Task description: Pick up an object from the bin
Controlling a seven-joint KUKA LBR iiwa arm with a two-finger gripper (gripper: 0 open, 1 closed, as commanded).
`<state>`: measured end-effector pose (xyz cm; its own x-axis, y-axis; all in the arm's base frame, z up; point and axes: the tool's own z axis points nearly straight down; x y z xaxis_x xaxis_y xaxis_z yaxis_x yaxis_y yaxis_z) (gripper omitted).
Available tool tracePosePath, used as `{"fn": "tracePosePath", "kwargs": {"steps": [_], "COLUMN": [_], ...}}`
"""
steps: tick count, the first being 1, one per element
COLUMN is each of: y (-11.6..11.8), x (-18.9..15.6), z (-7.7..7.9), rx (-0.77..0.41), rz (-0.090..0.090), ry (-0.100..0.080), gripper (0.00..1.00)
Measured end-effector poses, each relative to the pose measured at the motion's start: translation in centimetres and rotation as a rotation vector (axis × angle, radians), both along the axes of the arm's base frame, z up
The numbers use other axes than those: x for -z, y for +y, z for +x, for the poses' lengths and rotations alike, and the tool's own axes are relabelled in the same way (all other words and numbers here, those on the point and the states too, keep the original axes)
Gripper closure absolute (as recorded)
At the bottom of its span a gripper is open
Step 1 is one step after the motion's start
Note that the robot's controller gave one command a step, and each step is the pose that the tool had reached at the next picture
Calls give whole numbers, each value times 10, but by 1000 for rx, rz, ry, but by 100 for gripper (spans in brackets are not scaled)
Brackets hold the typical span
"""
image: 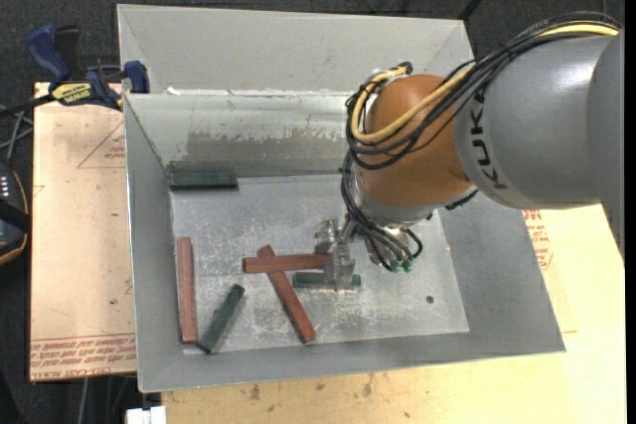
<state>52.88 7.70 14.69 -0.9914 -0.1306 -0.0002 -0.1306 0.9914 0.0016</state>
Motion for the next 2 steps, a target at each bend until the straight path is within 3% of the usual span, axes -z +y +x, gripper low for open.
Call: {"fn": "tracePosePath", "kwargs": {"steps": [1,2], "y": [23,20], "x": [-24,-19], "z": [31,26], "rx": [-8,-25], "rz": [-2,0], "ry": [1,-5], "gripper": [100,100]}}
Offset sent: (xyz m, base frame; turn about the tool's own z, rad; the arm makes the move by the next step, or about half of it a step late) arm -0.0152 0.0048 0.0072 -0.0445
